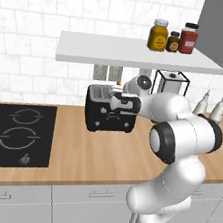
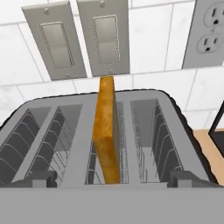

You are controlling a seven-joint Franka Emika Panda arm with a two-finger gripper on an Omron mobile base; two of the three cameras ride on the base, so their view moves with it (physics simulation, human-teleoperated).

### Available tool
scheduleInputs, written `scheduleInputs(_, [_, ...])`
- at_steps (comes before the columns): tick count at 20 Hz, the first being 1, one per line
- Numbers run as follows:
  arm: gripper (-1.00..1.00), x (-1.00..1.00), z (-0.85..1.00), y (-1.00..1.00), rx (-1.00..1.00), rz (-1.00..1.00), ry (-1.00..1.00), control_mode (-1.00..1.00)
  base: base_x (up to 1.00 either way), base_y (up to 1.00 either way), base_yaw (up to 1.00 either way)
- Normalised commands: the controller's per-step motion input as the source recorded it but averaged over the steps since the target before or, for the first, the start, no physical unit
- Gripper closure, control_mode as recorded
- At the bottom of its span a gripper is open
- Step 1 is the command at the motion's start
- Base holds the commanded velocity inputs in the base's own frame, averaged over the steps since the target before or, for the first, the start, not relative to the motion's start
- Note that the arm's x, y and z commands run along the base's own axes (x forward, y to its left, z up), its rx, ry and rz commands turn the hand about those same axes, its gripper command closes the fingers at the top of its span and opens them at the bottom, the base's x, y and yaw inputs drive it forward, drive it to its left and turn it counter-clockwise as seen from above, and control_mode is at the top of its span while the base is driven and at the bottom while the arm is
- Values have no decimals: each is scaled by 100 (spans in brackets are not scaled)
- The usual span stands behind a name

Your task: Start the toaster. Once the lever pops up, take the bread to the plate on the dining counter.

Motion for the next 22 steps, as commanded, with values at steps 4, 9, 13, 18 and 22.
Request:
scheduleInputs(4, [-100,11,-6,0,0,0,0,-100,0,0,0])
scheduleInputs(9, [-100,10,-6,0,0,0,0,-100,0,0,0])
scheduleInputs(13, [-100,12,-6,0,0,0,0,-100,0,0,0])
scheduleInputs(18, [-100,13,-5,0,0,0,0,-100,0,0,0])
scheduleInputs(22, [-100,13,-6,0,0,0,0,-100,0,0,0])
